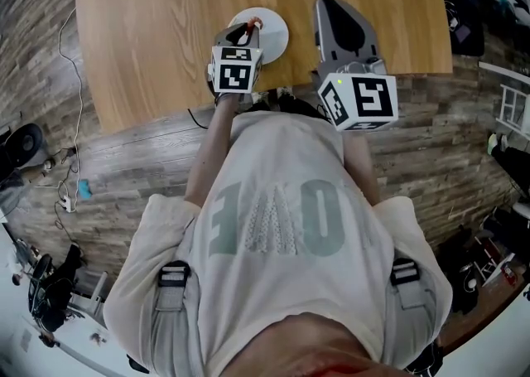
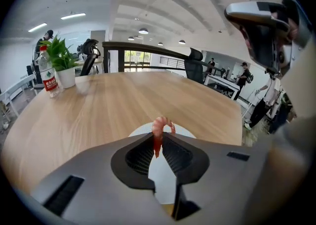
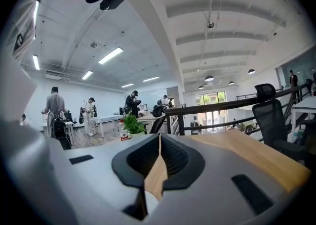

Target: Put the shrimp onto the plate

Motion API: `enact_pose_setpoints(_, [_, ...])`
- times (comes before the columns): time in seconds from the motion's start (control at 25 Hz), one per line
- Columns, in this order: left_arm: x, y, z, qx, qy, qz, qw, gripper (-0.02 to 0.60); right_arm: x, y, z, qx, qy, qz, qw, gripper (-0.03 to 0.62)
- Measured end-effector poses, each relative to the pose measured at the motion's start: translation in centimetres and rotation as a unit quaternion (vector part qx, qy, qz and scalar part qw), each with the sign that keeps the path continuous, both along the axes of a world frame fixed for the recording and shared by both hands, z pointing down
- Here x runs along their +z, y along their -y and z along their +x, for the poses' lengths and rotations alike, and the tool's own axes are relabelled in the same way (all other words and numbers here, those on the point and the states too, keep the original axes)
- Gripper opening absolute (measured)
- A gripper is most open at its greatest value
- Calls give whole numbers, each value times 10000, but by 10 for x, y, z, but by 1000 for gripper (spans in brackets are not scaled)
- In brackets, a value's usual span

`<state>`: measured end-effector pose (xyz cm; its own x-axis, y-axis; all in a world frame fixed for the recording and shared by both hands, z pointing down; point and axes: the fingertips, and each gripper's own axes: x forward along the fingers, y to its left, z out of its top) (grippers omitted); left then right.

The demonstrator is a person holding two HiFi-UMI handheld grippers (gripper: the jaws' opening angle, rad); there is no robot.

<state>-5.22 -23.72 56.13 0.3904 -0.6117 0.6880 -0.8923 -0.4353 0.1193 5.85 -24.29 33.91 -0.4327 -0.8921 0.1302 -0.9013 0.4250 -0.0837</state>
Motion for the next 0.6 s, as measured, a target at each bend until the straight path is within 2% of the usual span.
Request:
enact_pose_setpoints(0.36, [36, -19, -2, 303, 384, -839, 9953, 58, 6, -4, 11, 208, -42, -96, 9997, 26])
enact_pose_setpoints(0.6, [38, -19, 0, 298, 424, -919, 9944, 58, 6, -5, 14, 263, -40, -122, 9996, 26])
